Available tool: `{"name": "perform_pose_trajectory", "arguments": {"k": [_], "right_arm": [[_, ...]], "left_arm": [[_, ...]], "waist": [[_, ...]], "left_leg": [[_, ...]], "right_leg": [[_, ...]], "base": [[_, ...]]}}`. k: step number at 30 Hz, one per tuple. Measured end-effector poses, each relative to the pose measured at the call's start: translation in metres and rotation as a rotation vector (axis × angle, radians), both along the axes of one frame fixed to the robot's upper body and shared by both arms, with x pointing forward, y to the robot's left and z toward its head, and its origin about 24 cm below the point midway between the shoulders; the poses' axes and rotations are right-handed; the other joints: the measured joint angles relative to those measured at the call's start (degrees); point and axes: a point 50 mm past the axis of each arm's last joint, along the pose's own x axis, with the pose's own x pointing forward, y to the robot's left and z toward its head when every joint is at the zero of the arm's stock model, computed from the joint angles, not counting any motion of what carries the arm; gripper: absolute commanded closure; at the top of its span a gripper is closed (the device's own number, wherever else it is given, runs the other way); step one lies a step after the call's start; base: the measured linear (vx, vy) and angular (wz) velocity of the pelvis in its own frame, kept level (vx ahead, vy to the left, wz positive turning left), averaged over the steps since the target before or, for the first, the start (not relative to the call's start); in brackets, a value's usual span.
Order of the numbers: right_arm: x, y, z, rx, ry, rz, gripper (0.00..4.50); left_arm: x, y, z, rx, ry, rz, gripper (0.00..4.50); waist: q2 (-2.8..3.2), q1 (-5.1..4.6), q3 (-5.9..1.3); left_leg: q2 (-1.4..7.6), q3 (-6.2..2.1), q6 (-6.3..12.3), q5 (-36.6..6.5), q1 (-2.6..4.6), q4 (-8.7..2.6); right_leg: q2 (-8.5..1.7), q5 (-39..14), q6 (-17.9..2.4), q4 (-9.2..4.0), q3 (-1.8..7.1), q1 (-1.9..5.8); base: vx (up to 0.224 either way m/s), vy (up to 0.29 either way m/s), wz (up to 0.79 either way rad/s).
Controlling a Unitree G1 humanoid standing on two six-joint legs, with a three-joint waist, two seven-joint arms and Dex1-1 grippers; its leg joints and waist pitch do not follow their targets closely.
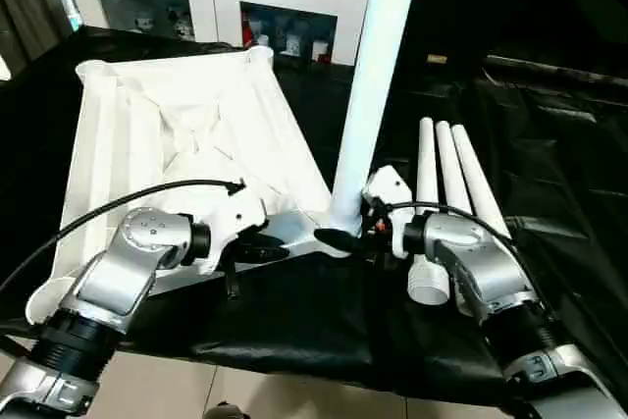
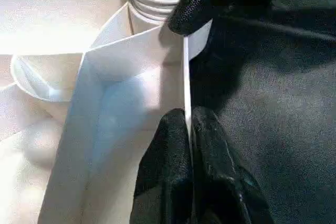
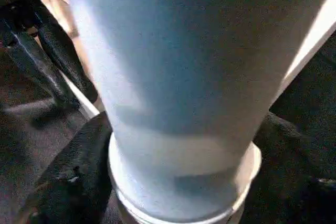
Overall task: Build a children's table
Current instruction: Rotate leg to tighten
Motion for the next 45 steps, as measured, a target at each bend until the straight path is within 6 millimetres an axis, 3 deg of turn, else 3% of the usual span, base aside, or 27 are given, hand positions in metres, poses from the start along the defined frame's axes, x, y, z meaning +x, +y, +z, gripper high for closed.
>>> {"name": "perform_pose_trajectory", "arguments": {"k": [5,11,17,27,36,37,38,41,42,45], "right_arm": [[-0.001,0.002,-0.003,0.011,0.010,-0.006,1.62],[0.001,0.009,-0.015,0.061,0.049,-0.114,1.72],[0.015,0.021,-0.027,0.117,0.085,-0.398,1.73],[0.037,0.044,-0.026,0.109,0.109,-0.782,1.73],[0.040,0.049,-0.026,0.119,0.110,-0.794,1.73],[0.040,0.049,-0.026,0.124,0.109,-0.791,1.17],[0.040,0.049,-0.026,0.131,0.110,-0.786,1.03],[0.040,0.050,-0.024,0.166,0.109,-0.738,0.94],[0.040,0.049,-0.023,0.170,0.104,-0.714,0.69],[0.040,0.048,-0.021,0.166,0.090,-0.622,0.49]], "left_arm": [[0.000,0.001,-0.001,0.003,0.003,0.005,4.50],[0.003,0.002,-0.006,0.025,0.002,0.044,4.50],[0.018,-0.013,-0.013,0.052,-0.032,0.156,4.50],[0.035,-0.048,-0.016,0.053,-0.035,0.370,4.50],[0.034,-0.049,-0.016,0.054,-0.044,0.384,4.50],[0.033,-0.048,-0.016,0.055,-0.047,0.383,4.50],[0.033,-0.048,-0.016,0.054,-0.051,0.381,4.50],[0.032,-0.044,-0.015,0.053,-0.062,0.370,4.50],[0.032,-0.042,-0.015,0.053,-0.074,0.358,4.50],[0.030,-0.034,-0.014,0.057,-0.103,0.315,4.50]], "waist": [[0.00,-0.11,0.00],[0.02,-0.59,0.01],[0.01,-1.35,-0.01],[-0.12,-1.38,-0.11],[-0.20,-1.57,-0.17],[-0.20,-1.67,-0.17],[-0.20,-1.73,-0.17],[-0.16,-2.09,-0.14],[-0.10,-2.27,-0.10],[-0.06,-2.44,-0.07]], "left_leg": [[0.02,0.00,0.00,0.0,0.00,0.17],[0.05,-0.01,-0.01,0.0,0.05,0.40],[0.05,-0.03,-0.07,0.0,0.37,0.49],[0.04,-0.03,-0.08,0.0,0.51,0.49],[0.05,-0.03,-0.07,0.0,0.50,0.45],[0.05,-0.03,-0.07,0.0,0.49,0.44],[0.05,-0.03,-0.07,0.0,0.49,0.44],[0.05,-0.03,-0.07,0.0,0.45,0.42],[0.05,-0.03,-0.07,0.0,0.39,0.42],[0.07,-0.06,-0.07,0.0,0.24,0.40]], "right_leg": [[0.00,0.0,0.0,0.14,0.01,0.00],[0.00,0.0,0.0,0.38,0.04,0.00],[-0.01,0.0,0.0,0.48,0.05,0.25],[-0.01,0.0,0.0,0.46,0.07,0.40],[-0.01,-0.1,0.2,0.44,0.05,0.38],[-0.01,-0.1,0.2,0.44,0.05,0.36],[-0.01,-0.1,0.2,0.44,0.05,0.36],[0.00,-0.1,0.2,0.45,0.05,0.30],[0.00,-0.1,0.2,0.46,0.05,0.25],[0.00,0.0,0.0,0.49,0.00,0.15]], "base": [[0.000,0.000,0.00],[0.000,0.000,0.00],[0.000,0.000,0.00],[0.000,0.000,0.00],[0.000,0.000,0.00],[0.000,0.000,0.00],[0.000,0.000,0.00],[0.000,0.000,0.00],[0.000,0.000,0.00],[0.000,0.000,0.00]]}}
